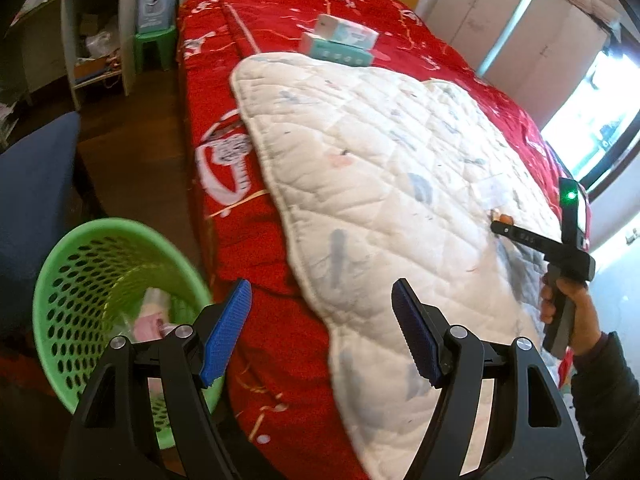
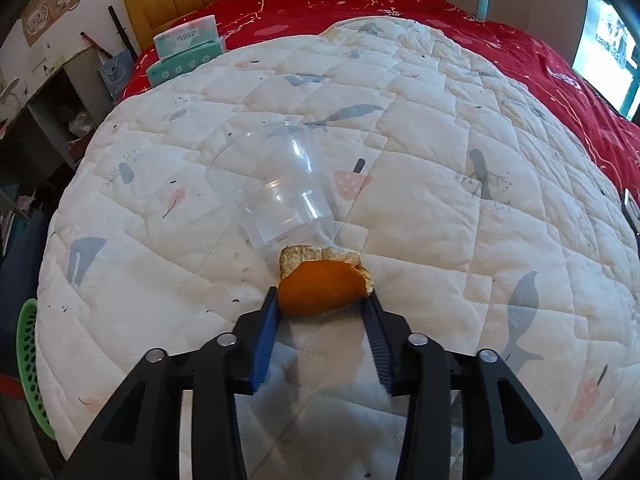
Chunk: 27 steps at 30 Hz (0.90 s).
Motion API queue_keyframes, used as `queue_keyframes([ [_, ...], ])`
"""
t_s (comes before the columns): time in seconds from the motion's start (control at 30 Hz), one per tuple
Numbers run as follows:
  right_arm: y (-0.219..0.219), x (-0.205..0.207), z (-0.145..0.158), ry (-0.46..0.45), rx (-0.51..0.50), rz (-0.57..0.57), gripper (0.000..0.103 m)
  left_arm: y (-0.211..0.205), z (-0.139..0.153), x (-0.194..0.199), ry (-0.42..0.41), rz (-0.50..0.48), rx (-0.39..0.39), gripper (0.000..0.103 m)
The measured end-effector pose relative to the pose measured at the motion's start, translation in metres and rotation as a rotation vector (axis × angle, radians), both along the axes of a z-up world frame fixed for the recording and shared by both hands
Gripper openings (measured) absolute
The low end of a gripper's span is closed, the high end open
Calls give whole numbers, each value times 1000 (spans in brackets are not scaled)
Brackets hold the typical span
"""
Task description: Collect trash
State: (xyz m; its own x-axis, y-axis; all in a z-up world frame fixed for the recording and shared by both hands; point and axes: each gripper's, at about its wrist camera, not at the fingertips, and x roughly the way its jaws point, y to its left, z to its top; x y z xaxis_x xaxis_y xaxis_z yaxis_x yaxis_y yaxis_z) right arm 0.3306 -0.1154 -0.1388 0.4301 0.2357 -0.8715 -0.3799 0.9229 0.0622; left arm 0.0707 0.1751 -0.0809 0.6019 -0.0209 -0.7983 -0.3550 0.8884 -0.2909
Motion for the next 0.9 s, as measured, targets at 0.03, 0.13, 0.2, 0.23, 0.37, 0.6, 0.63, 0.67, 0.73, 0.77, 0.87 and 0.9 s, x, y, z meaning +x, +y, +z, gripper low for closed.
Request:
queue_keyframes([
  [0.03, -2, -1, 2, 1, 5, 1, 34, -4, 1, 6, -3, -10, -1, 72],
  [0.13, -6, -3, 6, 3, 14, 10, 26, -17, 6, 25, -11, -44, -10, 72],
  [0.2, -11, -7, 10, 2, 19, 16, 24, -25, 7, 36, -17, -64, -15, 72],
  [0.23, -13, -8, 11, 1, 20, 19, 23, -30, 8, 43, -19, -76, -17, 72],
  [0.37, -20, -15, 13, 11, 21, 40, 24, -50, 11, 67, -26, -119, -32, 72],
  [0.6, -19, -13, 13, 12, 63, 29, 48, -65, 15, 78, -36, -137, -41, 72],
  [0.63, -16, -11, 12, 10, 60, 29, 49, -64, 14, 77, -33, -134, -42, 72],
  [0.67, -13, -9, 11, 9, 54, 23, 53, -62, 13, 77, -30, -127, -45, 72],
  [0.73, -7, -4, 7, 13, 45, 4, 56, -56, 11, 75, -24, -111, -52, 72],
  [0.77, -4, -1, 5, 13, 40, -14, 56, -53, 10, 75, -23, -107, -55, 72],
  [0.87, 1, 5, 0, 8, 19, -47, 56, -45, 9, 74, -22, -95, -56, 72],
  [0.9, 2, 7, -1, 7, 11, -49, 56, -43, 8, 74, -21, -92, -58, 72],
])
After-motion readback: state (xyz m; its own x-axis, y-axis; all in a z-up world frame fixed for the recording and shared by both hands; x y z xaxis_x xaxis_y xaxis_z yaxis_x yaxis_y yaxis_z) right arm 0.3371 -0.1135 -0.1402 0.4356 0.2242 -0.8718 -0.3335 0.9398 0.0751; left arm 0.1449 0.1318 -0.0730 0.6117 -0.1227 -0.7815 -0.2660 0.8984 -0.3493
